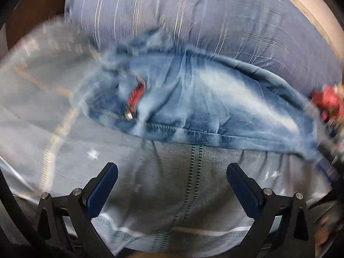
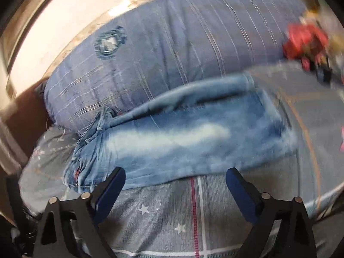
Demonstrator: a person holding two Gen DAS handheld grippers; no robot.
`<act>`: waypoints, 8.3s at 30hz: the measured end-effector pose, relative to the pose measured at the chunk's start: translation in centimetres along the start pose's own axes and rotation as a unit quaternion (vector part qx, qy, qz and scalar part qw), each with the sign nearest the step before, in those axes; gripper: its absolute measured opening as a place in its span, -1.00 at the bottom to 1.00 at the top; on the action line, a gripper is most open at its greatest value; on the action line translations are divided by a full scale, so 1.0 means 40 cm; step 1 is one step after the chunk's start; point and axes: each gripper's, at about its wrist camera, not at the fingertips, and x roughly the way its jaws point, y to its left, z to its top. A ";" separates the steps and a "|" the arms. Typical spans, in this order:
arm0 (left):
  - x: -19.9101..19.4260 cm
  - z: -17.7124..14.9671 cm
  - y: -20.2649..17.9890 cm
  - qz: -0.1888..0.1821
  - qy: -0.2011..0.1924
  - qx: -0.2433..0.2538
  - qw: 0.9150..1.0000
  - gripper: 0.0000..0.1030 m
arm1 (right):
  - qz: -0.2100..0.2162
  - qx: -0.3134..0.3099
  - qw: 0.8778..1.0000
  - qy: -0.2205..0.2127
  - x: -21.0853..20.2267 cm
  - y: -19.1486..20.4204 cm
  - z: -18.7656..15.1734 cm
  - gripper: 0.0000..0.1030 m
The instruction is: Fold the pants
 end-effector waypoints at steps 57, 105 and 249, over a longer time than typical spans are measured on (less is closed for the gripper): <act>-0.180 -0.127 0.037 0.080 -0.104 -0.027 0.991 0.26 | -0.173 0.070 0.975 -0.118 -0.079 -0.151 0.142 0.77; 0.097 0.351 -0.182 -0.144 0.015 -0.001 0.990 0.51 | -0.068 -0.060 0.996 0.028 0.221 -0.129 0.566 -0.46; -0.015 0.018 0.080 -0.161 0.000 -0.147 0.976 0.22 | 0.124 -0.368 0.914 0.115 0.192 0.356 -0.101 0.48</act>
